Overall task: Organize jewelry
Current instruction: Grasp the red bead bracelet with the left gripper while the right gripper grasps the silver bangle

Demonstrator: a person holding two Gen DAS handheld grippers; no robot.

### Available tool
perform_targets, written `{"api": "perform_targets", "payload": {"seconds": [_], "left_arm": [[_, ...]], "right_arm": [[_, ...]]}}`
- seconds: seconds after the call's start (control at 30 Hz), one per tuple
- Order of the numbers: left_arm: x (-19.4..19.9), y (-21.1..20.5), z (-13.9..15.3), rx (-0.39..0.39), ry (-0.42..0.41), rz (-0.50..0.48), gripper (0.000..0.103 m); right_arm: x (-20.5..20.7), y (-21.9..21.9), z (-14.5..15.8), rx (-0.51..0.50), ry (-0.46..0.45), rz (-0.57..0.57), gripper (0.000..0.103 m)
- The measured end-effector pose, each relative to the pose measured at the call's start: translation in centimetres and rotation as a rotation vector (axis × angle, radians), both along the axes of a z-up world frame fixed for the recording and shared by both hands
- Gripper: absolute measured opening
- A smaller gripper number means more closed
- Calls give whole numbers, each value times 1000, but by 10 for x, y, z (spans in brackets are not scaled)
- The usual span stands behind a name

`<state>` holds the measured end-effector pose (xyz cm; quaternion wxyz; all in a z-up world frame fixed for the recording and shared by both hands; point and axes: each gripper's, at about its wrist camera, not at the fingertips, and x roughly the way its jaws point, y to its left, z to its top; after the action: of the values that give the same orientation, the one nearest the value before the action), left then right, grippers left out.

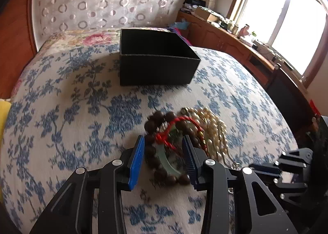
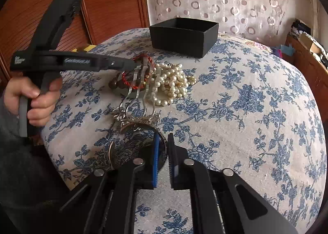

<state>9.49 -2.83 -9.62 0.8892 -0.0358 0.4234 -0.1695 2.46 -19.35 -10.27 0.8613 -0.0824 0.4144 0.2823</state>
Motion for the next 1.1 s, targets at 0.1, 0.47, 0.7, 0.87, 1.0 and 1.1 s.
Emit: {"api": "perform_targets", "payload": {"seconds": [0.1,0.47,0.7,0.87,1.0,1.1], "left_arm": [[5,-2,1,9,-11,0,33],[2,-4,4,46,-53,5,7],[-3,4,35,35,-139,32,7],[2,8,54,43,-188,44,7],[9,11,59,52,-209,53,7],[15,13,63,60,-222,59,7]], "right_arm": [[1,-3,1,6,-12,-9,7],[8,-18,9,21,-49,-48,7],[16,-22,25,31,-92,-64,7],[32,-15,41,29,-142,-59,7],[55,-5,50,16,-177,-53,7],[74,1,54,10,-194,-61,7]]}}
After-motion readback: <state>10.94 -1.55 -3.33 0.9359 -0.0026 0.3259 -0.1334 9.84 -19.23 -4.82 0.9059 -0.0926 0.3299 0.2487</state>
